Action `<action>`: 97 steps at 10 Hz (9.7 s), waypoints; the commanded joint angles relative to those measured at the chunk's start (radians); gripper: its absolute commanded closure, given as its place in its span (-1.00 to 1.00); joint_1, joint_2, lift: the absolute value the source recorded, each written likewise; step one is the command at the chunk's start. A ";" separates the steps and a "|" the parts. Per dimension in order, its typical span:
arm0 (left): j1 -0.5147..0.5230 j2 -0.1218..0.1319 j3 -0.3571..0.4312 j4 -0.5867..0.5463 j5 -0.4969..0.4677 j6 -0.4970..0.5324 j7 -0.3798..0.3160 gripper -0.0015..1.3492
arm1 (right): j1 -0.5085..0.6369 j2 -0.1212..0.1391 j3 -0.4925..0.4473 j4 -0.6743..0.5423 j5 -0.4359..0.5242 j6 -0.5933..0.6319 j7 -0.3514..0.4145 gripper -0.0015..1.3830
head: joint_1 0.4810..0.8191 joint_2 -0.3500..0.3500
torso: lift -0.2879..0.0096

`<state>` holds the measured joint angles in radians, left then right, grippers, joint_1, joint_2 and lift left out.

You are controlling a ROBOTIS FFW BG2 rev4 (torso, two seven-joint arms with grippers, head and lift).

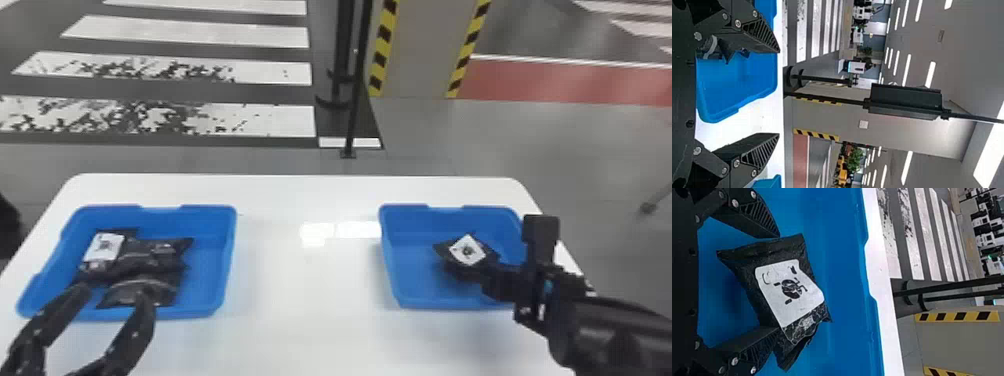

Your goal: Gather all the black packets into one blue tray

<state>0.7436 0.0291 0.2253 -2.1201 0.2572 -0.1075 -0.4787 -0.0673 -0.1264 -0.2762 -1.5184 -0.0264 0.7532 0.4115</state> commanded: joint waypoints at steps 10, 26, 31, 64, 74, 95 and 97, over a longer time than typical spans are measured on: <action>-0.010 0.000 -0.008 0.006 0.000 -0.005 -0.001 -0.54 | -0.016 -0.007 -0.003 -0.009 0.084 -0.115 -0.011 0.85 | 0.27 -0.40 | 0.20; -0.346 0.095 -0.299 0.094 0.297 0.292 -0.038 -0.55 | 0.323 -0.102 0.410 -0.486 0.375 -0.714 0.253 0.84 | 0.27 -0.02 | 0.20; -0.488 0.095 -0.359 0.197 0.373 0.265 -0.029 -0.54 | 0.318 -0.114 0.480 -0.500 0.393 -0.761 0.268 0.84 | 0.27 0.05 | 0.20; -0.120 -0.015 0.235 0.099 -0.054 -0.175 -0.001 -0.75 | 0.953 0.127 -0.129 -0.716 -0.217 -0.761 -0.030 -0.84 | 0.27 0.18 | 0.20; 0.182 -0.032 0.128 0.015 0.064 -0.290 0.049 -0.73 | 1.093 0.127 -0.125 -0.746 -0.263 -0.932 -0.125 -0.84 | 0.27 -0.18 | 0.20; 0.182 -0.032 0.134 0.015 0.068 -0.197 0.060 -0.73 | 1.096 0.127 -0.119 -0.765 -0.271 -0.905 -0.137 -0.84 | 0.27 -0.14 | 0.20; 0.182 -0.032 0.130 0.015 0.068 -0.190 0.060 -0.73 | 1.093 0.127 -0.117 -0.765 -0.271 -0.905 -0.137 -0.84 | 0.27 -0.13 | 0.20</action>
<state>0.9250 0.0015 0.3558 -2.1051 0.3250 -0.2978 -0.4187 1.0269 0.0000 -0.3943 -2.2837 -0.2972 -0.1522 0.2745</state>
